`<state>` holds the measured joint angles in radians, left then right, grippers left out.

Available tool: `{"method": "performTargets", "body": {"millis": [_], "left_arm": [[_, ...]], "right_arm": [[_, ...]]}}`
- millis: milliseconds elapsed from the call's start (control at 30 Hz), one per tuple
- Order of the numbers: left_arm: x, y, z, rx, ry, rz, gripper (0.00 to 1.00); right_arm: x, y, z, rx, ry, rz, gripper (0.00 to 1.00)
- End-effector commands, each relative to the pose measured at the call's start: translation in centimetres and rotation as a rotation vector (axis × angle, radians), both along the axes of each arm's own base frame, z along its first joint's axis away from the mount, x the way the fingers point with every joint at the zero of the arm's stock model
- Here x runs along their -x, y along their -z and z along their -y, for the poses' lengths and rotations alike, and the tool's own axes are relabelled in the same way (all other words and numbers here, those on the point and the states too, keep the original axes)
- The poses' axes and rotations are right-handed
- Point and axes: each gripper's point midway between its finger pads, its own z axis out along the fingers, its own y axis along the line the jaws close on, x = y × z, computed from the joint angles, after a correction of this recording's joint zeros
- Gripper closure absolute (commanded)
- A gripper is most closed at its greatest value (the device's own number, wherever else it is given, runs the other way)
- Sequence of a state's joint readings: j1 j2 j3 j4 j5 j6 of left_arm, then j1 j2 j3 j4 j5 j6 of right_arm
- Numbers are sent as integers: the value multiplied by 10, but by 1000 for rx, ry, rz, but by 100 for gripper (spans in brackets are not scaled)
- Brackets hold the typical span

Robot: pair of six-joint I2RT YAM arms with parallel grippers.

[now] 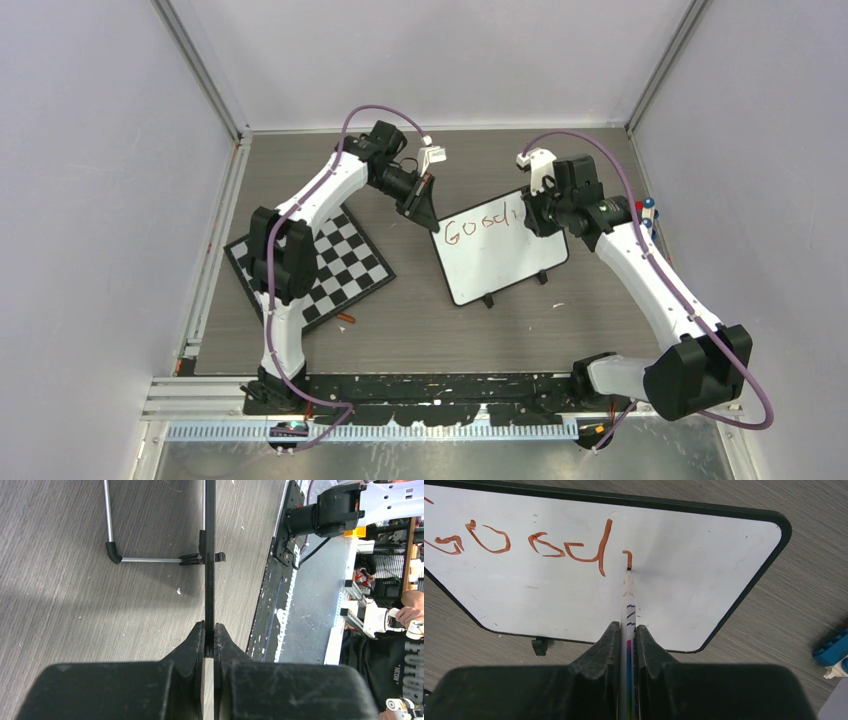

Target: Write a sentence on the whiteboard

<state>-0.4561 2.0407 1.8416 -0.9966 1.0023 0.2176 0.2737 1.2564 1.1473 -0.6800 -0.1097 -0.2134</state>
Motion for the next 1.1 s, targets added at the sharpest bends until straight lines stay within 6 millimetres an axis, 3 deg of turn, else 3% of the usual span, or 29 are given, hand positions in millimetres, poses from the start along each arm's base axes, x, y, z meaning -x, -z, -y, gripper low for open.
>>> {"method": "performTargets", "body": {"millis": [0,533,1067], "left_arm": [[8,3,3,-19,23,-21,100],[8,4,2,-20,23,-22,100],[8,4,3,-18,23,-25,100]], "right_arm": [[-4,-8,3,12,1,46,100],[-29,-34,4,26,30,121,100],[-16,-44,9,23,31,134,100]]}}
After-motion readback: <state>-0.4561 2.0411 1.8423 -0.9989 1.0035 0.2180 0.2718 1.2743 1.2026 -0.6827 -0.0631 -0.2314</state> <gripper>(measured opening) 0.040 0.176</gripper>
